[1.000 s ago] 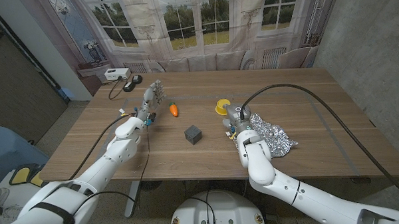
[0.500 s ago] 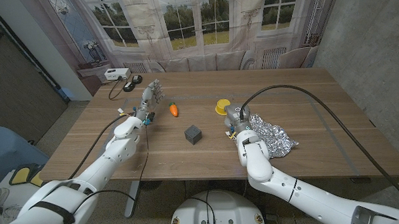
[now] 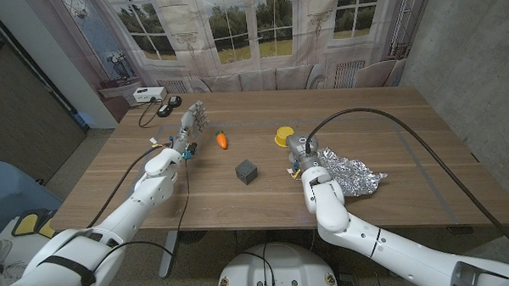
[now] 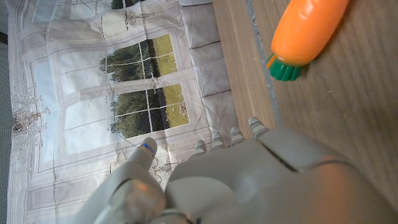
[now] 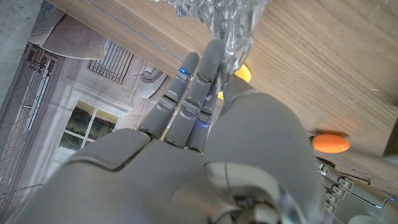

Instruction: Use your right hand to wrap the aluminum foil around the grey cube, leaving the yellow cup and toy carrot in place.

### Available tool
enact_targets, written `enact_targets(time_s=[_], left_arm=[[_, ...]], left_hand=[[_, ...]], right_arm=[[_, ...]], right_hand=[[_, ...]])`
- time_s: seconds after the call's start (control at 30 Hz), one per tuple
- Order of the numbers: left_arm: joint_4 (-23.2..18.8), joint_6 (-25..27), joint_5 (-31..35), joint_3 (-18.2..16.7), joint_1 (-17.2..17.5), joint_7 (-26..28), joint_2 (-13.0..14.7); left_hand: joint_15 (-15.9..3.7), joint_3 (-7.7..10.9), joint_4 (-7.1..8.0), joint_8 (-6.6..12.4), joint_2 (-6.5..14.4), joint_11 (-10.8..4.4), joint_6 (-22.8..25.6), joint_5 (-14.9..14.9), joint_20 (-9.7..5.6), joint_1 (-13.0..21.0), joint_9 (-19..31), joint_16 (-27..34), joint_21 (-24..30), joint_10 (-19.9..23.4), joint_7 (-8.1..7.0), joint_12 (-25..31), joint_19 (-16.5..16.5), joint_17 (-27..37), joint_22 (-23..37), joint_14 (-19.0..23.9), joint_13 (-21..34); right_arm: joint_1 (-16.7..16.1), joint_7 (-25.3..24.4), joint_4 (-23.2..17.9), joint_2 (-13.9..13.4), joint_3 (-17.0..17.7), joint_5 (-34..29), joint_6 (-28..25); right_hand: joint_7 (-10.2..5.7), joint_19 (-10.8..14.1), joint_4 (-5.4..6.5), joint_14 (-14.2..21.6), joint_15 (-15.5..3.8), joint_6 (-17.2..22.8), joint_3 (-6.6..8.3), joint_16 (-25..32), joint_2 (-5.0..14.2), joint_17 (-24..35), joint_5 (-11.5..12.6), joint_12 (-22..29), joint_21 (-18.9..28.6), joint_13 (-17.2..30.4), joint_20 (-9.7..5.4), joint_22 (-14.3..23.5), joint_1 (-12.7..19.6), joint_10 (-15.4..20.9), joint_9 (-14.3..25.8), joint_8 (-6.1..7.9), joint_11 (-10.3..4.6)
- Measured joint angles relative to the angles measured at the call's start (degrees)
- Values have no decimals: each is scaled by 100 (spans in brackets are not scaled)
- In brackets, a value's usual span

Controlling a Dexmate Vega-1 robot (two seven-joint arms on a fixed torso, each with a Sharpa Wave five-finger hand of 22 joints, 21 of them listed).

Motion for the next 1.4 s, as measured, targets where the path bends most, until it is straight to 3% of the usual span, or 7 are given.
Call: enact_targets(time_s=[0.33, 0.53, 0.57, 0.73, 0.8, 1.0, 1.4], left_arm=[[-37, -1, 0, 4, -1, -3, 0], [-81, -1, 0, 20, -1, -3, 0], [-88, -2, 12, 23, 0, -16, 0], [-125, -2, 12, 31, 1, -16, 0], [-146, -9, 20, 35, 6, -23, 0], [-221, -13, 22, 39, 33, -23, 1], [-375, -43, 23, 35, 101, -13, 33]], left_hand=[[0, -24, 24, 0, 0, 0, 0, 0, 0, 0, 0, 0, 0, 0, 0, 0, 0, 0, 0, 0, 0], [0, -23, 23, 0, 0, 0, 0, 0, 0, 0, 0, 0, 0, 0, 1, 0, 0, 0, 0, 0, 0], [0, -23, 24, 0, 0, 0, 0, 0, 0, 0, 0, 0, 0, 0, 1, 0, 0, 0, 0, 0, 0], [0, -23, 24, 0, 19, 0, 0, 0, 0, 19, 0, 0, 0, 0, 1, 0, 0, 0, 0, 0, 0], [0, -23, 23, 0, 23, 0, 0, 0, 0, 23, 0, 0, 0, 0, 1, 0, 0, 0, 0, 0, 0], [0, -23, 24, 0, 23, 0, 0, 0, 0, 23, 0, 0, 0, 0, 1, 0, 0, 0, 0, 0, 0], [0, -23, 24, 0, 23, 0, 0, 0, 0, 23, 0, 0, 0, 0, 1, 0, 0, 0, 0, 0, 0]], right_arm=[[-52, -514, -83, -53, 27, 173, 122], [-52, -1151, -83, -53, 27, 416, 299], [-427, -1256, -405, -167, 340, 457, 324], [-427, -1996, -405, -167, 340, 728, 530], [-666, -2302, -483, -119, 556, 844, 614], [-666, -2938, -483, -119, 556, 1127, 844], [-953, -3832, -621, 31, 809, 1702, 1433]], right_hand=[[99, -155, 38, 30, -9, 221, -134, 21, 37, 17, -64, 0, 90, -46, -5, 42, 187, -1, 26, 0, 0], [120, -239, 54, 31, -9, 281, -196, 21, 37, 45, -65, 0, 130, -45, 36, 68, 187, -1, 26, -21, -1], [120, -248, 54, 42, -18, 281, -196, 21, 29, 45, -65, 1, 133, -45, 27, 68, 195, -1, 33, -21, -1], [121, -269, 61, 60, -19, 324, -238, -5, 51, 69, -70, 1, 143, -45, 48, 68, 265, -1, 53, -21, -1], [131, -280, 67, 60, -19, 334, -244, -5, 45, 72, -70, 1, 178, -45, 55, 60, 270, -1, 53, -29, -1], [132, -336, 80, 60, -18, 378, -301, -5, 46, 98, -71, 1, 210, -45, 54, 52, 270, -1, 53, -43, -1], [171, -385, 101, 58, -21, 436, -369, -48, 69, 125, -87, 1, 276, -45, 59, 52, 292, -2, 79, -88, -1]])
